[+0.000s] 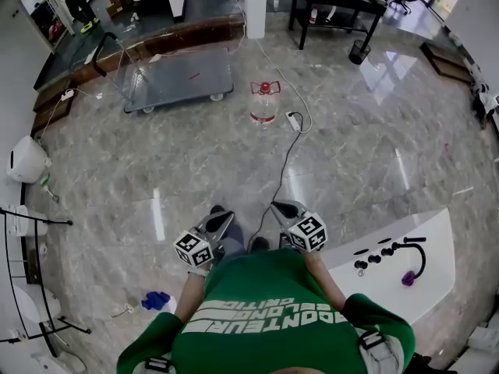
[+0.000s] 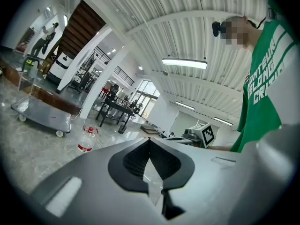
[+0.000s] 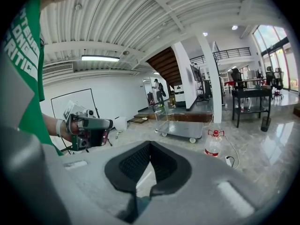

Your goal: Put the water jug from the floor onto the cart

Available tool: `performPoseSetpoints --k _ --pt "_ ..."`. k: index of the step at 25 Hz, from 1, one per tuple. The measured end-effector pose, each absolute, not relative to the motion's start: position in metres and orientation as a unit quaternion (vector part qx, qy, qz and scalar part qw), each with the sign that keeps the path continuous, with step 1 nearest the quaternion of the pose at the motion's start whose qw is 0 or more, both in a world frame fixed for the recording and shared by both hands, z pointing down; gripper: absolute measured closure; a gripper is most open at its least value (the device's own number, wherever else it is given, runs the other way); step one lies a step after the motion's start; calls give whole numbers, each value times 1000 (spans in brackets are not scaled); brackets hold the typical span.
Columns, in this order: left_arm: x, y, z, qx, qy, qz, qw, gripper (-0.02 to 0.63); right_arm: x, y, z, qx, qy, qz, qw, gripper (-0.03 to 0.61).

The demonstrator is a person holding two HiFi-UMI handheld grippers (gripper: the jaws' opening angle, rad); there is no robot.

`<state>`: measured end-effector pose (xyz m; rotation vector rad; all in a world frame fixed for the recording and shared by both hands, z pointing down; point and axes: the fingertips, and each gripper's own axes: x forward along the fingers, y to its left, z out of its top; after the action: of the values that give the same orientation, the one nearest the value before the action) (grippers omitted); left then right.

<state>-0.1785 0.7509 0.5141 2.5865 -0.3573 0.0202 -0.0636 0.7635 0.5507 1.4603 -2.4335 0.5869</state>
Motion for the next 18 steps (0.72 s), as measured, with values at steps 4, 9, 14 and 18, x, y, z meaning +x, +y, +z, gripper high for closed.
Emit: performPoseSetpoints --k 4,9,14,18 --pt "-178 758 517 955 -129 9 266 604 -62 772 555 504 -829 208 122 586" --pt "-179 756 519 954 -125 8 271 604 -60 770 557 510 -824 214 123 586" --pt "-181 752 523 953 -125 7 277 604 -62 767 559 509 -823 219 124 586" --pt "-180 745 524 951 -125 5 282 604 -62 762 560 510 -821 223 126 586"
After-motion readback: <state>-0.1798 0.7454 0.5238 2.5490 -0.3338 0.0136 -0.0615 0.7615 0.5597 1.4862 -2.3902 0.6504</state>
